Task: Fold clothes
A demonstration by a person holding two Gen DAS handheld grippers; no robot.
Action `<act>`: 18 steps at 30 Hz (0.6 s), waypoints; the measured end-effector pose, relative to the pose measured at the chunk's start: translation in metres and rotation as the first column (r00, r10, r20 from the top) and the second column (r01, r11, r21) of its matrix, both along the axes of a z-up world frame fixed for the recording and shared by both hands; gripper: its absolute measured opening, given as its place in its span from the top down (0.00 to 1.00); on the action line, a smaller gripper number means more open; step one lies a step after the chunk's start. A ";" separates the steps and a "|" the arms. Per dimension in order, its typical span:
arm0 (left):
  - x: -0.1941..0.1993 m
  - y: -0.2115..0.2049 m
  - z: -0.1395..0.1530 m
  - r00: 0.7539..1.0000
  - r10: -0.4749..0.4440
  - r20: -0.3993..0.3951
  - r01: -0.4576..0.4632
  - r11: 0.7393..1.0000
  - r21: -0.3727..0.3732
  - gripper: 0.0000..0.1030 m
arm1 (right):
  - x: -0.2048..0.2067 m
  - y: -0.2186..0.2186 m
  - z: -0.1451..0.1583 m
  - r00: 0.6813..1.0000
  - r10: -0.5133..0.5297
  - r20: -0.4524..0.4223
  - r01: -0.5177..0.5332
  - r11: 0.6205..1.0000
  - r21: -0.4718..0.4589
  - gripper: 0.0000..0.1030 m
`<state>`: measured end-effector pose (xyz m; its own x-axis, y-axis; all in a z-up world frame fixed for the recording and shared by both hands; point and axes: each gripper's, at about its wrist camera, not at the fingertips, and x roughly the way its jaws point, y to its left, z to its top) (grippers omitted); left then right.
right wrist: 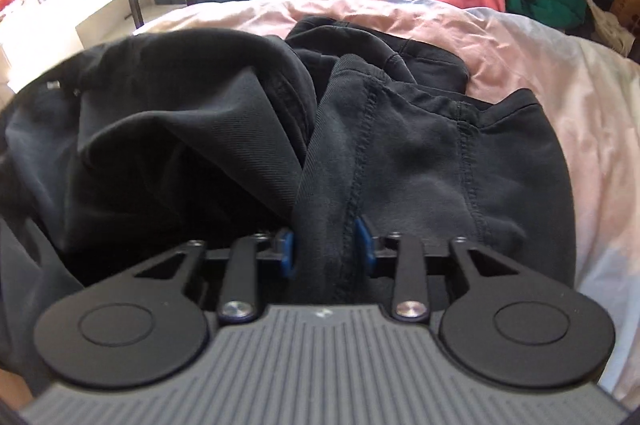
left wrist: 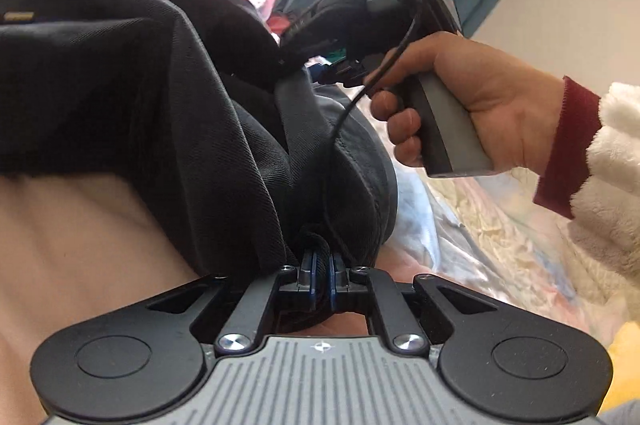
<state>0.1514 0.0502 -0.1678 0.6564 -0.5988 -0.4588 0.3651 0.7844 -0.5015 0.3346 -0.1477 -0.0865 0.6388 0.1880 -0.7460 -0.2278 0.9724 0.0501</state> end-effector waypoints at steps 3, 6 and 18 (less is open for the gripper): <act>-0.003 -0.002 0.005 0.999 -0.021 0.038 0.020 0.999 0.028 0.94 | -0.025 -0.025 0.017 0.996 -0.072 0.061 0.072 0.997 0.002 0.92; -0.013 0.000 0.014 0.998 -0.013 0.059 0.010 0.999 0.036 0.94 | -0.053 -0.062 0.038 0.977 -0.172 0.125 0.170 0.985 0.026 0.94; -0.073 -0.027 0.046 0.978 -0.039 0.203 -0.009 0.972 0.234 0.92 | -0.206 -0.261 -0.018 0.792 -0.582 -0.181 0.588 0.651 0.480 0.95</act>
